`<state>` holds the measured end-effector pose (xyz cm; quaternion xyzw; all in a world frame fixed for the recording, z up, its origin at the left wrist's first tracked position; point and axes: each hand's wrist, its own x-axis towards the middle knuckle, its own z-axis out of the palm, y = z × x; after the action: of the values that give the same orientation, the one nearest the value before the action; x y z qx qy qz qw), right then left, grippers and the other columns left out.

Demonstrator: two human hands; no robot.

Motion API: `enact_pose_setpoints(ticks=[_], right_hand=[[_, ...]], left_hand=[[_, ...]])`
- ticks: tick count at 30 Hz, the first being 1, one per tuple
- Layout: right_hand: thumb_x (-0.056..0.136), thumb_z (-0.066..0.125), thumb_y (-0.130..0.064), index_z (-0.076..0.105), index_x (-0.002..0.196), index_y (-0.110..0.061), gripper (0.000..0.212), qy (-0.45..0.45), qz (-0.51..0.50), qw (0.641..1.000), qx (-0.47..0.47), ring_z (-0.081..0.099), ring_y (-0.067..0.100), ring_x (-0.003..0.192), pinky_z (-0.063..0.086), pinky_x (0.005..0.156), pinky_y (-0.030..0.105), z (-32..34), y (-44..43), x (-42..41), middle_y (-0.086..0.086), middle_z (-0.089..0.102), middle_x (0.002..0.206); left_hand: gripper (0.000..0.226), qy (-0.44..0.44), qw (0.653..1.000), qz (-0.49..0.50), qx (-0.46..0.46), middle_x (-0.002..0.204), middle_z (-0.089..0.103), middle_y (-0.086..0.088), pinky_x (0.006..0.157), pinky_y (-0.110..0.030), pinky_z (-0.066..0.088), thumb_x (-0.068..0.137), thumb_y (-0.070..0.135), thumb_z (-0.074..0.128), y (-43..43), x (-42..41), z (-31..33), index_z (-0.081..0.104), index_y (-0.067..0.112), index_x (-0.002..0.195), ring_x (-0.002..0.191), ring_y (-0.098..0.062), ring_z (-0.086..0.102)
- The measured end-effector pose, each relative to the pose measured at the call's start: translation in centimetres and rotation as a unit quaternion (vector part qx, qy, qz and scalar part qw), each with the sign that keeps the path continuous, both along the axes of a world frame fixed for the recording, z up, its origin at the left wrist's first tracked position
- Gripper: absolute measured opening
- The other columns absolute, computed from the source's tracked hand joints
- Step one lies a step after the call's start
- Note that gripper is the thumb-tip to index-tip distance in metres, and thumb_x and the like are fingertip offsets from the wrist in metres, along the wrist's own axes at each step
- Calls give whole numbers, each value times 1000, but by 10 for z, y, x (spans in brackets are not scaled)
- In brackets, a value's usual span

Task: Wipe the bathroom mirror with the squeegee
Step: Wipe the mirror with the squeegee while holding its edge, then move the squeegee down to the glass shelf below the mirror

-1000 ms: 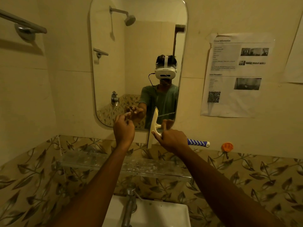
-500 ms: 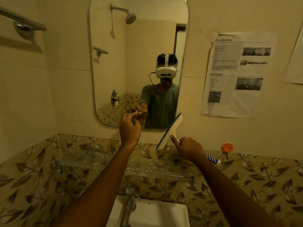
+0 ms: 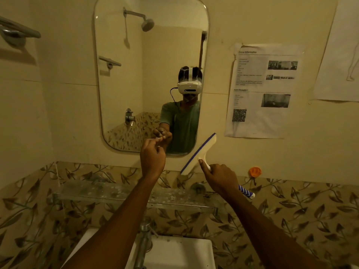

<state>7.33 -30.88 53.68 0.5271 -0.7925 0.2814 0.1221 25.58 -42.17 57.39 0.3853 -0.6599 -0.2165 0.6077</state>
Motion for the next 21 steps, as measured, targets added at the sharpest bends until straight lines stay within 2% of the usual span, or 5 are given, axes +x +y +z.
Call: enact_pose_setpoints(ticks=[5,7,12,16,21], right_hand=[[94,23,-71,50,56,-22,67,-5,-15,1000,-3,49,14,48,42,52,28,2,13,-5,-3,51,52],[93,22,-72,54,58,-21,70,-15,-11,1000,0,53,16,49,47,54,31,1,19,-8,-2,54,53],[91,25,-76,60,61,-17,74,-133,18,989,-60,65,21,58,51,59,35,-4,42,-15,4,66,61],[96,34,-64,64,86,-18,56,-282,34,952,-117,60,17,71,45,63,33,-21,68,-23,-1,64,78],[99,37,-31,42,77,-12,29,-447,44,877,-171,34,10,43,29,42,23,-48,126,-20,7,38,63]], left_hand=[[27,0,1000,-2,-12,118,61,-7,72,-8,35,89,1,51,19,-10,1,64,6,113,107,-18,57],[28,-6,1000,-7,-17,118,61,-8,76,-13,39,89,0,51,29,-14,0,65,6,112,108,-19,58],[29,-20,999,-15,-40,116,62,-7,85,-26,45,88,0,53,62,-24,-13,66,11,112,107,-22,59],[29,-34,998,-23,-43,116,62,-4,91,-35,49,88,4,53,91,-32,-36,65,13,112,108,-20,58],[28,-87,995,-38,-36,113,63,-5,89,-32,48,86,8,52,136,-42,-74,66,11,110,107,-23,59]])
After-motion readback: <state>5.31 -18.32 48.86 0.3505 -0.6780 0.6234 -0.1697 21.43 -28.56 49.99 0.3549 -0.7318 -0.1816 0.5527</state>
